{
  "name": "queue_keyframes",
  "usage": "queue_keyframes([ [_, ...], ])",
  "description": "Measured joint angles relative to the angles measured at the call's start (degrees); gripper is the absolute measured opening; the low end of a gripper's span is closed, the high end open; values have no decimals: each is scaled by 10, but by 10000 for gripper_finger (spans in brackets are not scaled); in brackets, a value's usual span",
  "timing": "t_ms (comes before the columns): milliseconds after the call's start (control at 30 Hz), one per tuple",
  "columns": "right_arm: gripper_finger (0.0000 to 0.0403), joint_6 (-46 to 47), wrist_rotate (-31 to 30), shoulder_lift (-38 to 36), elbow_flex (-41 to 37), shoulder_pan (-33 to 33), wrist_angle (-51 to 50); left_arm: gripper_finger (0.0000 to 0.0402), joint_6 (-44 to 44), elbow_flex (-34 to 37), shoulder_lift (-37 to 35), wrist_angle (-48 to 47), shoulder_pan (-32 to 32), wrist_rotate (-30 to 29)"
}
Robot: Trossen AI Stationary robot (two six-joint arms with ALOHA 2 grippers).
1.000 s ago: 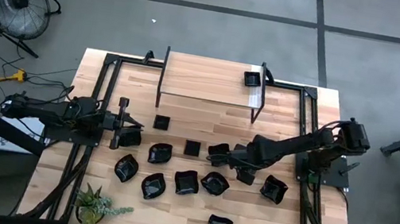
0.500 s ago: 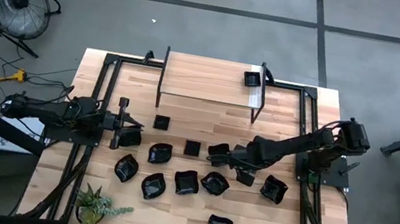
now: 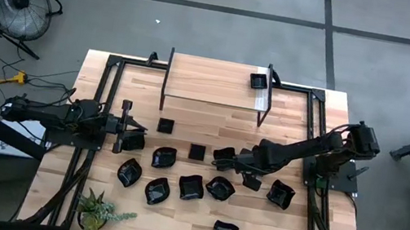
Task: Pick & Place Mini shaped plates
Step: Put the black leaf shaped plate on the shelf
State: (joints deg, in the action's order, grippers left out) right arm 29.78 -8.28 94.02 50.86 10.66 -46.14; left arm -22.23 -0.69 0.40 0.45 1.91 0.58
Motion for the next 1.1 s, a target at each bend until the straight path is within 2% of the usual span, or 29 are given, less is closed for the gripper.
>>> queue_keyframes([
  [367, 1, -4, -1, 0, 89, 3, -73, 56, 0, 0, 0, 0, 0, 0],
  [700, 0, -21, -52, 0, 193, 11, -172, 56, 0, 0, 0, 0, 0, 0],
  [900, 0, -81, -84, 0, 260, 8, -181, 56, 0, 0, 0, 0, 0, 0],
  [1100, 0, -171, -120, 2, 319, -23, -180, 56, 0, 0, 0, 0, 0, 0],
])
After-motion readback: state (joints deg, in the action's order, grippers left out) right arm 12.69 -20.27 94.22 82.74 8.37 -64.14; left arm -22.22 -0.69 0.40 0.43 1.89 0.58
